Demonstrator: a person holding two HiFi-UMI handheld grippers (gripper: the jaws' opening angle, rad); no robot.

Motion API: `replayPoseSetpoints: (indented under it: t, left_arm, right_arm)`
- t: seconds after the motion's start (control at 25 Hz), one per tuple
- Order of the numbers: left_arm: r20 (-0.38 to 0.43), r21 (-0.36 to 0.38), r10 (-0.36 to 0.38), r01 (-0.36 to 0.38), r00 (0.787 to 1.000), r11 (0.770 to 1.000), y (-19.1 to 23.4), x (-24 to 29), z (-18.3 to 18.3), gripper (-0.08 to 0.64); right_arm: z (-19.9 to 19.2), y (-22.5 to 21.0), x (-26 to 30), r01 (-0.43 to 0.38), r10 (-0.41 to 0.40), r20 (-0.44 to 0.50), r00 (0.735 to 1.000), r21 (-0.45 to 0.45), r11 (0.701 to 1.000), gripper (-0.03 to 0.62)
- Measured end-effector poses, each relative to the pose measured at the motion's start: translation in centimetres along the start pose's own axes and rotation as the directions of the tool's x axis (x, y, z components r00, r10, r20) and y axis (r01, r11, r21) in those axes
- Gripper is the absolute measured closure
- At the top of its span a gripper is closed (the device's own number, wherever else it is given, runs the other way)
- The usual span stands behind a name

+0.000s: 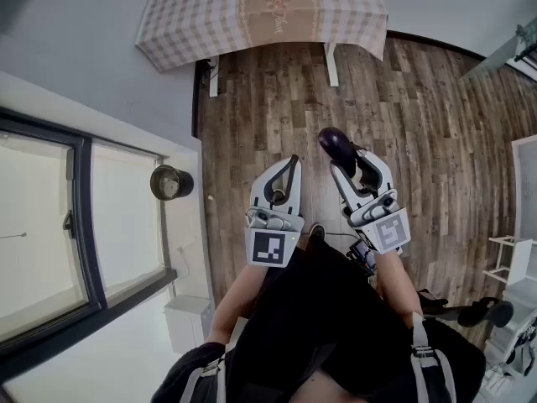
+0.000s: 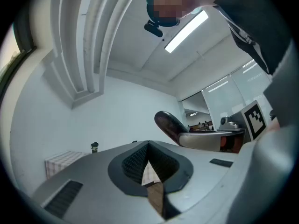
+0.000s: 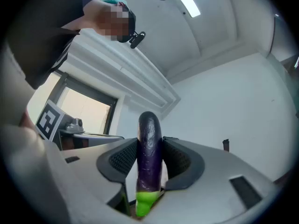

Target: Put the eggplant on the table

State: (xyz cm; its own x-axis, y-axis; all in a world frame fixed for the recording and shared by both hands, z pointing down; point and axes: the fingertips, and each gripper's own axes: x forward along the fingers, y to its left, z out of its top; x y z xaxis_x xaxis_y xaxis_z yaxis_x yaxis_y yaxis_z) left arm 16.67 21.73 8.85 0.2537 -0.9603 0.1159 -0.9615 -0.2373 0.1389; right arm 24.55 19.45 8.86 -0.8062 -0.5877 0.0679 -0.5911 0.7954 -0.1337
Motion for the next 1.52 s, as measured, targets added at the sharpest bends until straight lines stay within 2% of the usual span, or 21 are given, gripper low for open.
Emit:
replayPoseSetpoints:
  t: [0.2, 0.4, 0.48, 0.64, 0.8, 1.08, 1.2, 1.28, 1.36, 1.44, 1.52]
  left_arm:
    - [0.013, 0.001, -0.028, 0.028, 1.0, 1.0, 6.3, 2.9, -0.4, 0.557]
    - [0.042, -0.019, -0.073, 0.074, 0.996, 0.997, 11.1, 6.7, 0.4, 0.557]
    - [0.031, 0.002, -0.102, 0.102, 0.994, 0.995, 12.6, 8.3, 0.2, 0.557]
    - [0.033, -0.024, -0.105, 0.106, 0.994, 0.994, 15.8, 11.8, -0.9, 0.557]
    - [0.026, -0.02, -0.109, 0.11, 0.994, 0.994, 18.0, 15.9, -2.5, 0.557]
    - [0.008, 0.023, -0.082, 0.082, 0.997, 0.996, 21.2, 25.6, -5.2, 0.557]
    - [0.01, 0.038, -0.069, 0.069, 0.998, 0.997, 17.5, 22.8, -8.7, 0.557]
    - [0.091, 0.127, -0.05, 0.038, 0.995, 0.991, 15.3, 18.9, -11.7, 0.557]
    - [0.162, 0.217, -0.046, 0.01, 0.986, 0.976, 13.4, 14.6, -14.6, 0.557]
    - [0.177, 0.229, -0.04, -0.002, 0.983, 0.973, 11.9, 11.4, -17.3, 0.557]
    - [0.181, 0.2, -0.025, -0.012, 0.983, 0.98, 12.7, 11.3, -19.0, 0.557]
  right_arm:
    - [-0.4, 0.4, 6.7, -0.007, 0.007, 0.017, 1.0, 0.019, 1.0, 0.416]
    - [0.3, -1.5, 12.3, 0.058, -0.058, 0.025, 0.998, -0.005, 0.998, 0.416]
    - [0.2, -2.7, 14.3, 0.08, -0.079, 0.026, 0.997, -0.013, 0.997, 0.416]
    - [-0.9, -5.0, 18.0, 0.104, -0.104, 0.02, 0.994, -0.019, 0.994, 0.416]
    - [-2.8, -8.6, 21.4, 0.116, -0.116, 0.018, 0.993, -0.009, 0.993, 0.416]
    - [-5.9, -17.3, 28.2, 0.094, -0.095, 0.047, 0.994, 0.017, 0.995, 0.416]
    - [-8.7, -16.6, 24.1, 0.087, -0.088, 0.085, 0.992, 0.018, 0.996, 0.416]
    - [-11.7, -14.4, 20.4, 0.055, -0.051, 0.189, 0.981, -0.018, 0.998, 0.416]
    - [-14.6, -12.0, 16.7, 0.033, -0.012, 0.288, 0.958, -0.07, 0.997, 0.416]
    - [-16.9, -10.4, 13.7, 0.041, -0.01, 0.312, 0.95, -0.093, 0.995, 0.416]
    - [-18.6, -10.8, 14.1, 0.057, -0.028, 0.308, 0.951, -0.086, 0.995, 0.416]
